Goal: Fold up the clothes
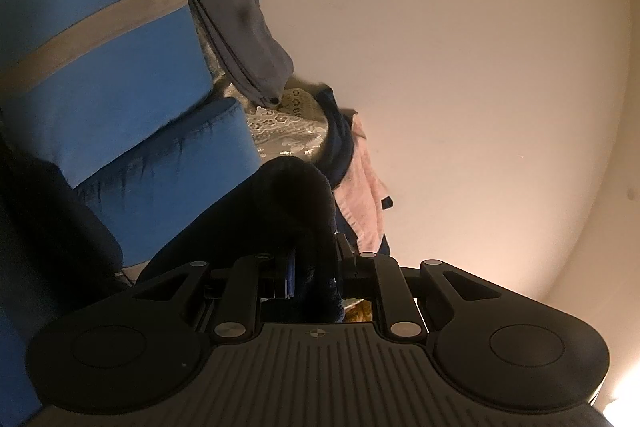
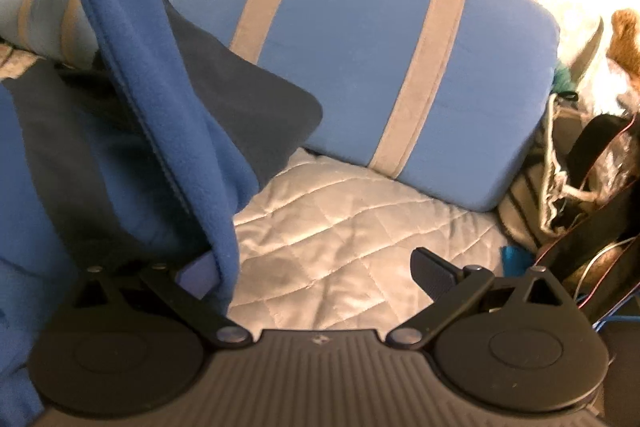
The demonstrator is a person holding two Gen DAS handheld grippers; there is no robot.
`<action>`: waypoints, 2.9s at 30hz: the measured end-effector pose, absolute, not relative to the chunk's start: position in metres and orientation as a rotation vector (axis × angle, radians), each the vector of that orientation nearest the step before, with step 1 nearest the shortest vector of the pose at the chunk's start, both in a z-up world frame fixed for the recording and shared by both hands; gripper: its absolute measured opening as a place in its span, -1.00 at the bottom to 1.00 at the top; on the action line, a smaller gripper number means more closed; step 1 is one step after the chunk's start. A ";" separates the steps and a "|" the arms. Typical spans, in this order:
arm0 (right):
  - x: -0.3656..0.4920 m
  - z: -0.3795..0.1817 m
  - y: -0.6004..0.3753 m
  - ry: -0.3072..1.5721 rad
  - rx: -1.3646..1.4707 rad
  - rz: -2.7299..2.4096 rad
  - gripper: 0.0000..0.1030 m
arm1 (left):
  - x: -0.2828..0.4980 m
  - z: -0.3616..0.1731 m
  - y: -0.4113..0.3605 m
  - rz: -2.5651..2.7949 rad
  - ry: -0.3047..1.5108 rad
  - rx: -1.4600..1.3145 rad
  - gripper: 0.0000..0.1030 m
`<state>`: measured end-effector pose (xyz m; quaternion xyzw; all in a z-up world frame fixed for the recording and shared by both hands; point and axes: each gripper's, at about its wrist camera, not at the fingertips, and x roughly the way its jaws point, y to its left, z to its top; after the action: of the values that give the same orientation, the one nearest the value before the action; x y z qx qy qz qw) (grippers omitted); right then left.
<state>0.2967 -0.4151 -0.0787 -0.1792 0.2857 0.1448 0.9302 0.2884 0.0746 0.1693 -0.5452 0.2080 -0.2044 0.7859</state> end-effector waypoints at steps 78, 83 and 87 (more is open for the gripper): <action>0.295 -0.100 -0.448 0.931 0.407 0.708 0.41 | 0.188 -0.113 0.192 -0.121 0.957 -0.673 -0.59; 0.305 -0.126 -0.445 1.002 0.514 0.686 0.42 | 0.188 -0.114 0.194 -0.124 0.958 -0.678 -0.59; 0.312 -0.139 -0.437 1.034 0.560 0.660 -0.11 | 0.186 -0.115 0.196 -0.105 0.950 -0.708 -0.60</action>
<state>0.3117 -0.4375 -0.1388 0.2592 0.4785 0.3054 0.7814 0.1860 0.1956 -0.1151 -0.3337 0.4476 -0.0494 0.8282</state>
